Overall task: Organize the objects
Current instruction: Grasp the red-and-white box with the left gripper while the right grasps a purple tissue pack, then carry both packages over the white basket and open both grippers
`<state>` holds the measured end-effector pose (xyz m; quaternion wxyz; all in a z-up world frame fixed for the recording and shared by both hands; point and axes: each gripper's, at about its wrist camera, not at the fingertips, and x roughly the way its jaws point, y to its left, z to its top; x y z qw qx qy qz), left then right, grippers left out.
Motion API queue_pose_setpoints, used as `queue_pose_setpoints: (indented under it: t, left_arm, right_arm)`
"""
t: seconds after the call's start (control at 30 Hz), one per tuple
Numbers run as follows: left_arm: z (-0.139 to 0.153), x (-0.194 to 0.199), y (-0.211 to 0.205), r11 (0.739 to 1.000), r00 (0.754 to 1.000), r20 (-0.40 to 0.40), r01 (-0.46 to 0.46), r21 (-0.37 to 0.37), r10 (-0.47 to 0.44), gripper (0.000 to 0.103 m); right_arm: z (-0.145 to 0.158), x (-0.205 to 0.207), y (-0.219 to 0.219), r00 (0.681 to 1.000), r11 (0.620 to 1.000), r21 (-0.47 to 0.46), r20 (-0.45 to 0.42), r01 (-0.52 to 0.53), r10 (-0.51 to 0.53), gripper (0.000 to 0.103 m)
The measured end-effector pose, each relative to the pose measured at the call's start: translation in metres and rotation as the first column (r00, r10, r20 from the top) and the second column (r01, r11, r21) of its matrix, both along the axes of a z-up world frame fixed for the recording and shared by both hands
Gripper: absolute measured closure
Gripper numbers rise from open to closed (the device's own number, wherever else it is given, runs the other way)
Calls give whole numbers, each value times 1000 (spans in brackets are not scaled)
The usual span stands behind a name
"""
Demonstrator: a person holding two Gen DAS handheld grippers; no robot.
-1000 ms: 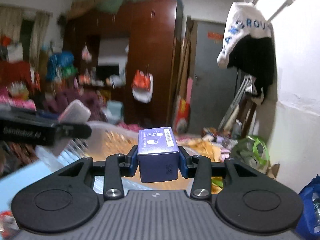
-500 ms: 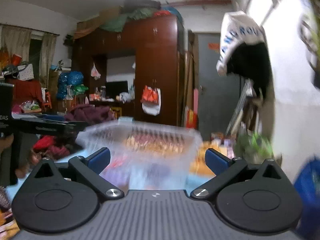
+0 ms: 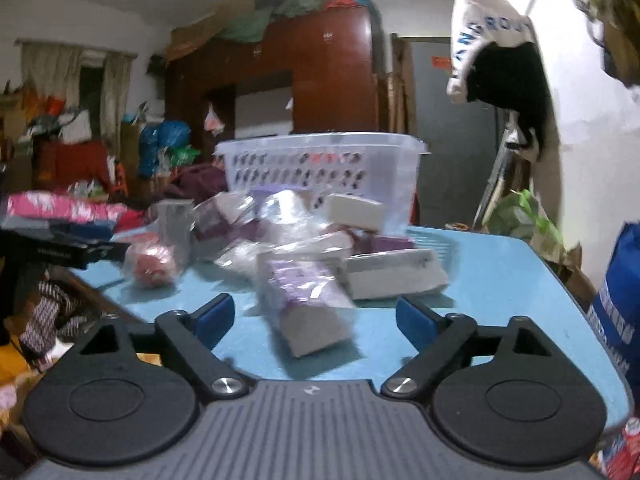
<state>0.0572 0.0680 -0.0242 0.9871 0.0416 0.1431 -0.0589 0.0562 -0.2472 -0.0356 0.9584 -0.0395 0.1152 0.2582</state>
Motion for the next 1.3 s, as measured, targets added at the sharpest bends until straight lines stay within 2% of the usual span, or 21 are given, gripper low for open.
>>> queue_pose_setpoints:
  t: [0.07,0.13,0.23,0.27,0.3,0.33,0.47,0.67,0.87,1.0,1.17,1.3]
  left_arm:
    - [-5,5,-3,1000,1000,-12,-14,15,14,6]
    - [-13,0,-6,999,1000,-12,-26,22,27,6]
    - [-14,2,-10,1000,1000,-11,-22,17,23,11]
    - [-14,0,-10,1000,1000,-11,-20,15,20,18]
    - [-13,0,-11,1000,1000,-9,-18,15,18,31]
    - [-13,0,-13,1000,1000,-5,-19,17,19,38]
    - [-16,-8,-16,999,999,37,-28,31,27,38]
    - [-1,-26,-9,999,992,122,-35,3,34,38]
    - [8,-24,0,999,991,127,-34,-35,38,38]
    - [23,-19,4,998,988,153,-7,-62,17,38]
    - [66,6,2,995,980,199,47,-87,-29,38]
    - [112,51,-8,993,975,216,68,-93,-46,38]
  right_arm:
    - [-3,4,8,1000,999,-38,-4,20,-20,33]
    - [-6,6,8,1000,999,-34,-16,17,-18,43]
    - [-8,9,5,999,1000,-5,-35,9,-9,46]
    - [-10,5,5,999,1000,-5,-35,10,-10,49]
    - [-10,4,4,999,1000,-2,-37,10,-10,49]
    - [-9,3,2,999,1000,4,-36,8,-8,50]
    - [-9,-11,-6,1000,999,45,-2,10,-10,50]
    - [1,-16,-19,998,996,80,36,41,-44,51]
    - [10,-13,-21,996,994,85,65,61,-67,51]
    - [28,-4,-16,986,995,67,145,69,-78,51]
    - [76,28,-4,965,993,116,255,36,-65,51]
    - [114,74,25,950,994,73,297,76,-94,51]
